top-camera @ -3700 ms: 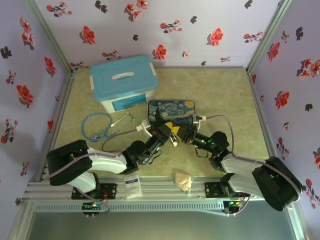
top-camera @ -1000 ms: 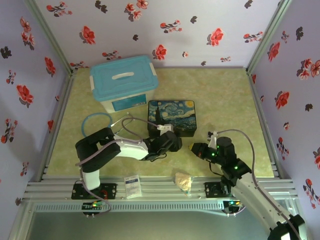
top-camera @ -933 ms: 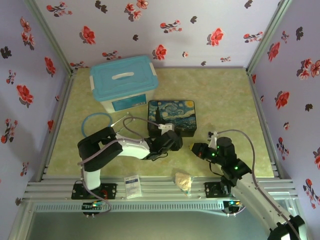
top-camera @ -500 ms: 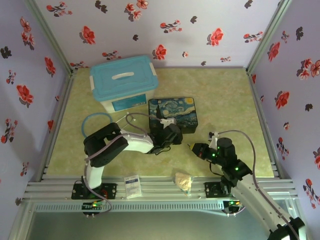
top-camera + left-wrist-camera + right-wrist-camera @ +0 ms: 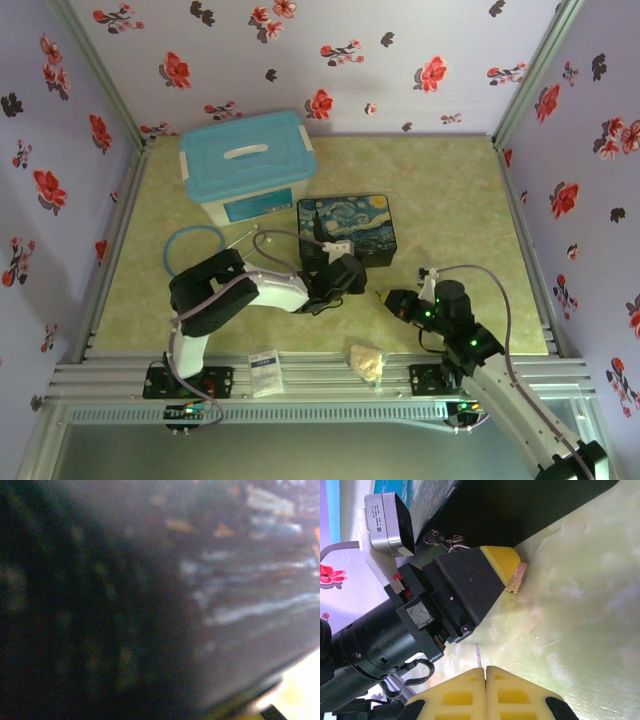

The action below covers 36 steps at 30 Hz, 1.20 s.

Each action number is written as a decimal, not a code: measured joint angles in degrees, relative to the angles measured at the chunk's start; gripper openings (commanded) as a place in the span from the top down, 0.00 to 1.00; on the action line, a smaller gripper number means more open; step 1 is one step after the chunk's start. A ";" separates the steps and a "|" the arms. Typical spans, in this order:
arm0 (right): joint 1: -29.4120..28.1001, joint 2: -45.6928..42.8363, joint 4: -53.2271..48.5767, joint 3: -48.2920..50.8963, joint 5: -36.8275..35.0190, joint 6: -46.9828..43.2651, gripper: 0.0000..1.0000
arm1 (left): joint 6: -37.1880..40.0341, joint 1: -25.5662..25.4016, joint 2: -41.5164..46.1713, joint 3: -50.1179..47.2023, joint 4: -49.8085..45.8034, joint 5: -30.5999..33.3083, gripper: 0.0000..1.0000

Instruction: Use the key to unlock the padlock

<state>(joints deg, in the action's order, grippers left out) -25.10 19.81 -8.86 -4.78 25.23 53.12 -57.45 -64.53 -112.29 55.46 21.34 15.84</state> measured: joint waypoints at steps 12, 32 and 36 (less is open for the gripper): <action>0.00 2.84 1.05 0.02 0.02 0.90 1.00 | -1.20 -1.25 0.83 -1.36 0.61 2.08 0.70; 0.20 9.33 8.66 2.32 0.42 4.48 1.00 | -7.78 -2.64 3.02 -7.78 7.91 4.37 0.92; 0.70 20.06 17.62 3.56 2.67 6.49 1.00 | -8.85 -1.66 4.24 -9.46 10.29 0.94 0.95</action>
<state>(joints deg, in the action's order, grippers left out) -24.40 39.88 8.75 -1.21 27.90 59.61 -66.30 -66.19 -108.05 46.00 31.64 16.78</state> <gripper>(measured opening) 0.048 0.148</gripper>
